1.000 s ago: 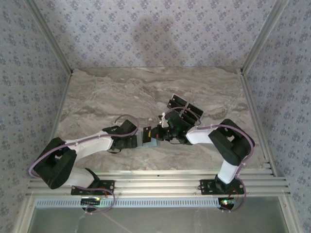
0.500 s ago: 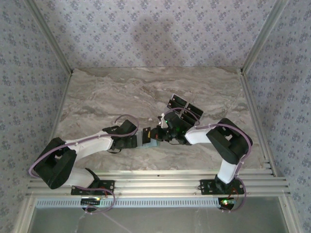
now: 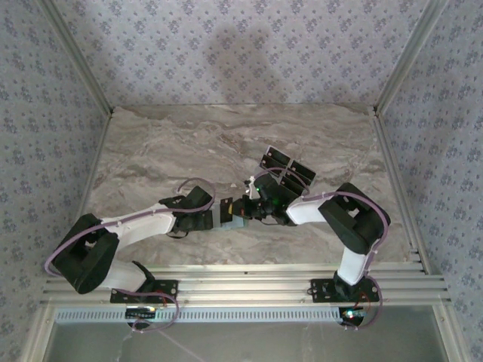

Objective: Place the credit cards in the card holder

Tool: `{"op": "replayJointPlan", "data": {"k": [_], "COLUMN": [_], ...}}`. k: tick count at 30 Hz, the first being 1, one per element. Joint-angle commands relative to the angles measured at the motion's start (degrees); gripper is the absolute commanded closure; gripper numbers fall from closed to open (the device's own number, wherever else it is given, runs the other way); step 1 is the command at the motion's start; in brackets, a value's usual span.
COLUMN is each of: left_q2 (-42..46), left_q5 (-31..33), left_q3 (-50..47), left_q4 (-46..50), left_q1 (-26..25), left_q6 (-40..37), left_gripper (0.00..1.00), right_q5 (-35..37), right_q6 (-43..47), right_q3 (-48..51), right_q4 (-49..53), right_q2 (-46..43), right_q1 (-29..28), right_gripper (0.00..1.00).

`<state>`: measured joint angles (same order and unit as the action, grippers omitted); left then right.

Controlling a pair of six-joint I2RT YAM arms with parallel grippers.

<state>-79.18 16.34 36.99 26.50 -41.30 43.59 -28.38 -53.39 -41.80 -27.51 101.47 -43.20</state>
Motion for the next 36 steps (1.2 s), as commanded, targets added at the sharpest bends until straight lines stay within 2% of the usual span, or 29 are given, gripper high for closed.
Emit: {"op": "replayJointPlan", "data": {"k": [1,16,36], "left_q2": [0.0,-0.1,-0.1], "left_q5": [2.6,2.7,2.6], "left_q3": [-1.3,-1.2,-1.0], "left_q4": [3.7,3.8,3.9], "left_q1": [-0.1,0.0,-0.1], "left_q6": [0.5,0.4,0.4], "left_gripper": [0.0,0.0,0.0], "right_q5": [-1.2,-1.3,-4.3], "right_q6": [-0.8,-0.9,-2.5], "right_q3": [1.1,3.7,3.4], "right_q4": [-1.3,-2.2,-5.5], "right_q2": [1.1,0.7,4.7], "right_q1": [-0.5,-0.4,0.4], "right_gripper": [1.0,1.0,1.0]}}
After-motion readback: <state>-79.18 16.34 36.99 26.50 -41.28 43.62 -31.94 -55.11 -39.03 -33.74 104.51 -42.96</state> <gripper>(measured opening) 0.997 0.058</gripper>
